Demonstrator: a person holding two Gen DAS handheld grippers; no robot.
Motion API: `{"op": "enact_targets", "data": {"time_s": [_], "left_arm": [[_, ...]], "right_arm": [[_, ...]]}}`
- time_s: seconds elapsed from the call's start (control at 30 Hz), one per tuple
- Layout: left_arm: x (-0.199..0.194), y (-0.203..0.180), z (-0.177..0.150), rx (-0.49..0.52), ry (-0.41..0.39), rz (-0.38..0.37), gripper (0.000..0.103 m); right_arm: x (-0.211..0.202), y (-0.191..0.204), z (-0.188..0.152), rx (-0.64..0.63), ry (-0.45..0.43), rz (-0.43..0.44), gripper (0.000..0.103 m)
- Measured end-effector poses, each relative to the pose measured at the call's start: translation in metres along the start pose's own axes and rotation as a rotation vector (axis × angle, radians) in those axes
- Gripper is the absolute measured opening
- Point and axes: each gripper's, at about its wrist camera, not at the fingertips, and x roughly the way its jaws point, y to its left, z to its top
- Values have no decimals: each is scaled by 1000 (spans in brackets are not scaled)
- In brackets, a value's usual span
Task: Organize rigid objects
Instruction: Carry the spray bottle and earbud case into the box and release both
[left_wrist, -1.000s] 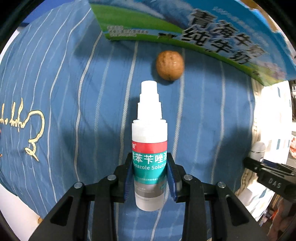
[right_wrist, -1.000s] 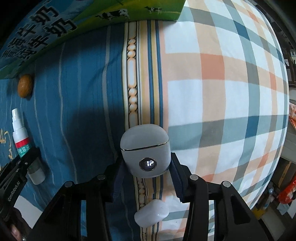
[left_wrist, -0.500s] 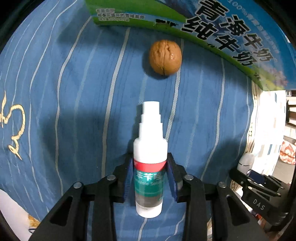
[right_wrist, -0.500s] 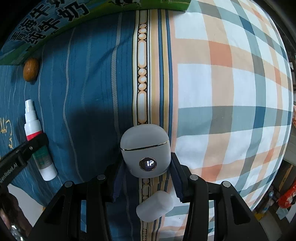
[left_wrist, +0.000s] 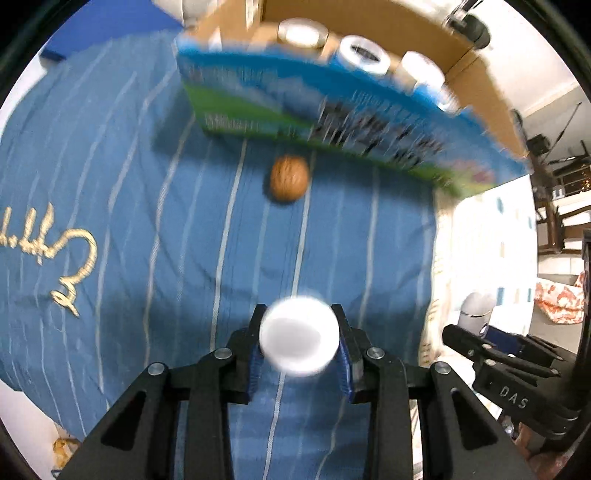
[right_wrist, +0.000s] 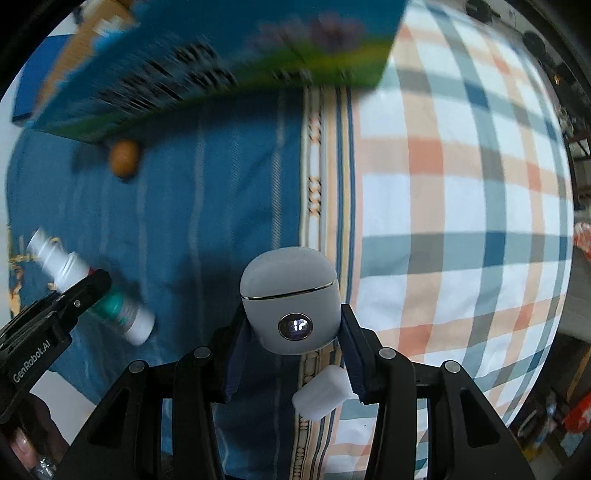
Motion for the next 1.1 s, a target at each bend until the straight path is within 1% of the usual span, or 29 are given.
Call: {"op": "enact_targets", "data": {"time_s": [0.03,0.07,0.1,0.2,0.33,0.4,0.43,0.47,0.53,0.57,0.6,0.7,0.8,0.9,1.03,1.1], "left_arm": [[-13,-3,2,2,-32,-6,30],[-22,5,7,0,-50,-12,30],[-35,4,11,-1,-76,-22,30],[-70,9,18,1,-143,-67,30],[-119,-6,35,35,-240,-114,30],[-135,-11,51,53,-273,-130,30],[-144,-11,62,63,-290,-138,30],[-144,-11,69,65,-299,-144,30],[-157,-14,89,87,-322,-142,30],[-160,-12,94,86,-330,-143,30],[-163,-13,106,94,-334,-140,30],[-157,-11,131,97,-326,-130,30],[-143,-8,155,98,-290,-114,30],[-119,-3,168,94,-224,-113,30],[-79,6,178,82,-109,-100,30],[-50,12,186,73,-43,-82,30]], "right_arm": [[-8,2,-1,-6,-20,12,48],[-19,5,-2,-13,-43,24,48],[-27,7,-2,-20,-60,32,48],[-59,17,0,-37,-117,71,48],[-109,31,10,-67,-196,129,48],[-136,40,20,-84,-235,148,48],[-146,40,34,-89,-246,154,48],[-152,44,40,-96,-264,158,48],[-165,48,55,-104,-292,159,48],[-169,49,61,-105,-298,159,48],[-172,50,69,-107,-305,158,48],[-171,55,97,-109,-312,151,48],[-165,58,126,-107,-302,138,48],[-153,60,151,-103,-274,134,48],[-118,61,180,-100,-202,137,48],[-103,62,190,-97,-173,128,48]]}}
